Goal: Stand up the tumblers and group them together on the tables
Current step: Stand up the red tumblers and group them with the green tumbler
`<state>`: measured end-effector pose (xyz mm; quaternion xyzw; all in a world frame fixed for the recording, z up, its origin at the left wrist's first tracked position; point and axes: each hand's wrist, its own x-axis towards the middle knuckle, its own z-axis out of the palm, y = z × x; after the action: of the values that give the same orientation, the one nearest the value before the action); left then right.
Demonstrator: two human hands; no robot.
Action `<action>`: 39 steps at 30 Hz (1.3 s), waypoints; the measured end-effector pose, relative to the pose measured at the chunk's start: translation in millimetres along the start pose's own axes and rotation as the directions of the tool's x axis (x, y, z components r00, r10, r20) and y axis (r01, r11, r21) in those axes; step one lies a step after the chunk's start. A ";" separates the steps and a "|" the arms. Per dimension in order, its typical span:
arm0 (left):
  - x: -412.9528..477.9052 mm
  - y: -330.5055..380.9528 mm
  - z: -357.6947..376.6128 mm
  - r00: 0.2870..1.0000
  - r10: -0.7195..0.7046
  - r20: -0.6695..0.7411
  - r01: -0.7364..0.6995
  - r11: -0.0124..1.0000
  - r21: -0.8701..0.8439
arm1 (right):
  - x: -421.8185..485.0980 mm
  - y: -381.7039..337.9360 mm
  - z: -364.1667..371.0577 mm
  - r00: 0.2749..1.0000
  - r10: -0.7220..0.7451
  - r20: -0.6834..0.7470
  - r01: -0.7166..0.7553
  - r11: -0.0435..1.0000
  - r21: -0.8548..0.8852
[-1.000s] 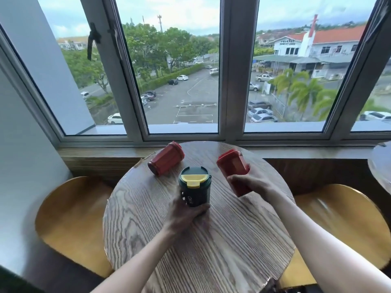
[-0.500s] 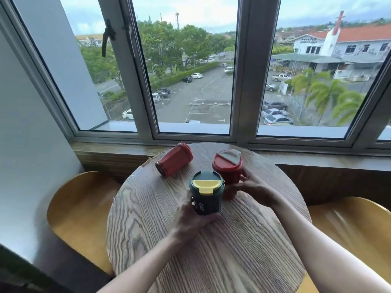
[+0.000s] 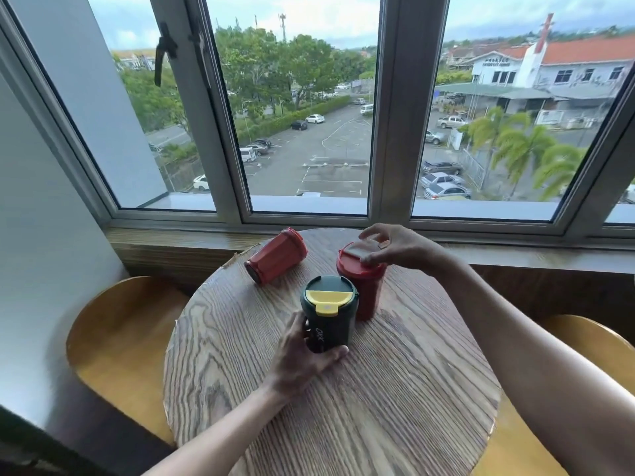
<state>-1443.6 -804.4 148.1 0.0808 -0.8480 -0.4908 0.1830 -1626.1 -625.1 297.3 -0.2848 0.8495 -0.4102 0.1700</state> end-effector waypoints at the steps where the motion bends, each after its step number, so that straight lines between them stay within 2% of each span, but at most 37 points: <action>1: 0.2 -1.0 0.1 1.000 -0.009 0.001 0.009 1.000 -0.007 | 2.0 -3.7 -2.5 1.000 0.020 0.018 -0.019 1.000 -0.013; 6: 1.0 -3.8 0.9 1.000 -0.016 0.001 0.016 1.000 -0.009 | 8.5 -7.8 -9.9 0.998 0.016 0.068 -0.012 0.998 -0.058; 10: 1.2 -3.2 0.7 1.000 -0.012 0.005 0.012 1.000 -0.024 | 8.9 -7.7 -10.7 0.993 -0.020 0.116 0.024 0.999 -0.027; 20: 1.3 0.4 -0.6 0.999 0.017 0.037 -0.016 0.999 -0.030 | 13.5 -5.9 -7.6 0.990 -0.052 0.131 0.051 0.999 0.014; 28: 0.0 2.0 -2.4 0.997 0.015 0.079 -0.013 1.000 -0.022 | 11.1 -13.0 -8.2 0.983 0.004 0.181 -0.006 1.000 0.008; 31: -5.2 2.2 -8.3 0.990 0.012 0.144 0.012 0.986 -0.165 | 11.9 -14.7 -7.5 0.981 0.038 0.190 -0.044 0.999 0.026; 32: -7.4 2.1 -12.1 0.993 0.006 0.121 0.020 0.977 -0.213 | 12.7 -14.0 -6.8 0.980 0.047 0.191 -0.056 0.998 0.038; 34: -6.4 6.0 -24.5 1.000 -0.016 -0.017 0.012 0.976 -0.216 | 15.1 -10.7 -4.8 0.981 0.055 0.188 -0.069 0.995 0.066; 37: 21.7 15.0 -49.2 0.960 -0.058 -0.274 0.033 0.995 -0.093 | 17.8 -4.3 -1.0 0.979 0.055 0.195 -0.083 0.987 0.137; 39: 56.6 19.7 -60.1 0.934 -0.051 -0.354 0.060 0.998 0.013 | 17.4 -0.2 1.5 0.972 0.070 0.226 -0.119 0.970 0.213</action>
<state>-1471.4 -860.5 205.3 0.1936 -0.8043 -0.4635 0.3174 -1638.9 -637.0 295.6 -0.2657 0.7868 -0.4615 0.3121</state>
